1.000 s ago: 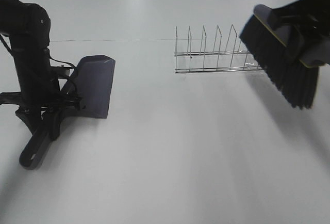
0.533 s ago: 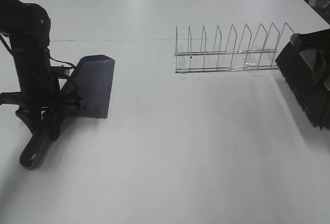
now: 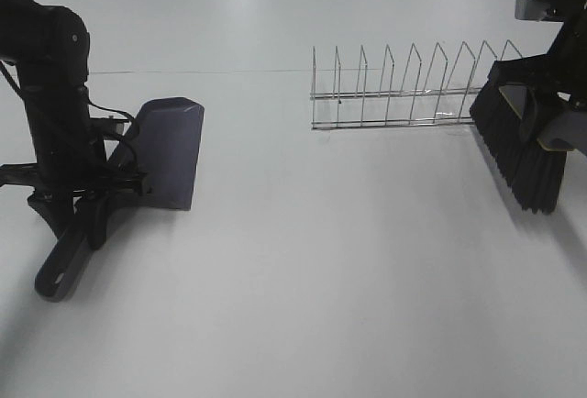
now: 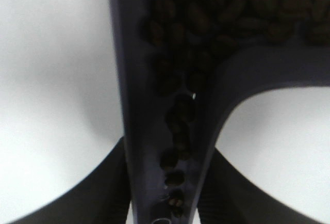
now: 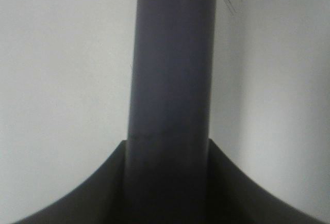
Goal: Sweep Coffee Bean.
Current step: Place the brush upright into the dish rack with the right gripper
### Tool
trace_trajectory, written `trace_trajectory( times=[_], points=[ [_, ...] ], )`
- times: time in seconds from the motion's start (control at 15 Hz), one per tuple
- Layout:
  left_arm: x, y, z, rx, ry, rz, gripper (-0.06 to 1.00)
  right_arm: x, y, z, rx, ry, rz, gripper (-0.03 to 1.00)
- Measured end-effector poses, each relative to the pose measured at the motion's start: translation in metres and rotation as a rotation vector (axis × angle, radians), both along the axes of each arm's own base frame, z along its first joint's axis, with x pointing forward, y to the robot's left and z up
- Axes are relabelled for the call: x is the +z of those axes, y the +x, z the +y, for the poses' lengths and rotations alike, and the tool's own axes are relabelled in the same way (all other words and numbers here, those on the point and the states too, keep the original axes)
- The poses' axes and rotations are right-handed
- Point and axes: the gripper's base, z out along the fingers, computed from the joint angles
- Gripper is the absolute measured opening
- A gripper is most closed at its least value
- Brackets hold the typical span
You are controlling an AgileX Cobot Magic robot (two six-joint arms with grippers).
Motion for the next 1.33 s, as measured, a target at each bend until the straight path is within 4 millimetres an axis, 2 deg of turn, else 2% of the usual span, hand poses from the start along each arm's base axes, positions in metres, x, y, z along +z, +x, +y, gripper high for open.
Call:
trace_trajectory(
  times=[0.13, 0.47, 0.87, 1.07, 1.33],
  points=[
    [0.000, 0.000, 0.000, 0.000, 0.000, 0.000, 0.33, -0.005, 0.018, 0.000, 0.001, 0.001, 0.004, 0.31],
    [0.000, 0.000, 0.000, -0.001, 0.000, 0.000, 0.33, -0.021, 0.045, -0.001, 0.003, 0.002, 0.033, 0.31],
    [0.000, 0.000, 0.000, -0.001, 0.000, 0.000, 0.33, -0.029, 0.086, -0.002, -0.025, 0.004, -0.026, 0.31],
    [0.000, 0.000, 0.000, -0.001, 0.000, 0.000, 0.33, -0.035, 0.097, -0.002, -0.043, 0.006, -0.029, 0.31],
    [0.000, 0.000, 0.000, -0.001, 0.000, 0.000, 0.33, -0.034, 0.103, -0.003, -0.072, 0.008, -0.086, 0.31]
  ],
)
